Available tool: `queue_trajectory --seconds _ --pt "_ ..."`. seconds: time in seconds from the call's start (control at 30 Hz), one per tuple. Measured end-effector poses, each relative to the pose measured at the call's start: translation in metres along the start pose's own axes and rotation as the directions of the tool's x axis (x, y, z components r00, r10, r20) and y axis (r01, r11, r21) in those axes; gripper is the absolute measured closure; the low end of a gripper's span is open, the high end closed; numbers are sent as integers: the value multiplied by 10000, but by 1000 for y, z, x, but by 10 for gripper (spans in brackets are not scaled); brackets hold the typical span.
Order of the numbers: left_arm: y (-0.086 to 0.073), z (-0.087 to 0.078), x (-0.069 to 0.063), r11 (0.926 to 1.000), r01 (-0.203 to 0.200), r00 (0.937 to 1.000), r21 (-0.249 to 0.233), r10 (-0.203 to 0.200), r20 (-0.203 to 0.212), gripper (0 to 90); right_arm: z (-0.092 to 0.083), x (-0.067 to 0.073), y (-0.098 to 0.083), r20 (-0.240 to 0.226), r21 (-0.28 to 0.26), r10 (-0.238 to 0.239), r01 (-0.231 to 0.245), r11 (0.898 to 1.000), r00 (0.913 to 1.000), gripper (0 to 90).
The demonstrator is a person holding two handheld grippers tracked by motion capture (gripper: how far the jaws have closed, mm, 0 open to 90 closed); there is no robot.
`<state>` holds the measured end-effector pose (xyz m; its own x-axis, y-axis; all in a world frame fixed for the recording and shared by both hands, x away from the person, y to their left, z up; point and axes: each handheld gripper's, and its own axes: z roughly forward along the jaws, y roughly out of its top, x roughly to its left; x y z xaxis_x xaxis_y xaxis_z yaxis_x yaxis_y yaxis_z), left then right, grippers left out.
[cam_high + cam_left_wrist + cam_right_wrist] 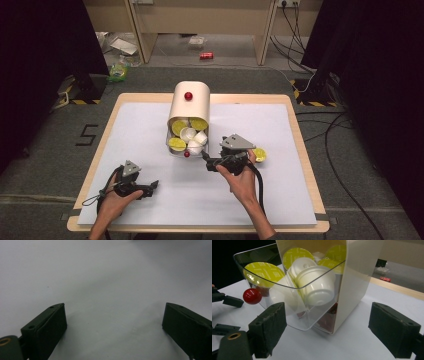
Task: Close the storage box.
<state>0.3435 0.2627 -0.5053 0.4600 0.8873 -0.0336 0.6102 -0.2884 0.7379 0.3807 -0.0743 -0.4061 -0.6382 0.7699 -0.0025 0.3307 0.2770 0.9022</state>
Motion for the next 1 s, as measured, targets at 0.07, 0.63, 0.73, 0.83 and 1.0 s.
queue_trajectory --seconds 0.07,0.63,0.73,0.83,1.0 --pt "0 0 0 10000 0 10000 -4 0 -3 48 2 1 0 8 -14 20 -20 10000 10000 151" --pt "0 0 0 10000 3 10000 -1 -3 -1 47 8 -2 3 97 2 -16 16 10000 10000 149" --pt "0 0 0 10000 -9 10000 1 9 -7 48 10 -3 4 139 1 22 -22 10000 9999 149" --pt "0 0 0 10000 -12 10000 3 12 -9 48 12 -4 4 175 -23 18 -18 10000 9998 149" --pt "0 0 0 10000 1 10000 -2 -1 -5 48 13 -5 5 199 -19 95 -95 10000 9998 149"
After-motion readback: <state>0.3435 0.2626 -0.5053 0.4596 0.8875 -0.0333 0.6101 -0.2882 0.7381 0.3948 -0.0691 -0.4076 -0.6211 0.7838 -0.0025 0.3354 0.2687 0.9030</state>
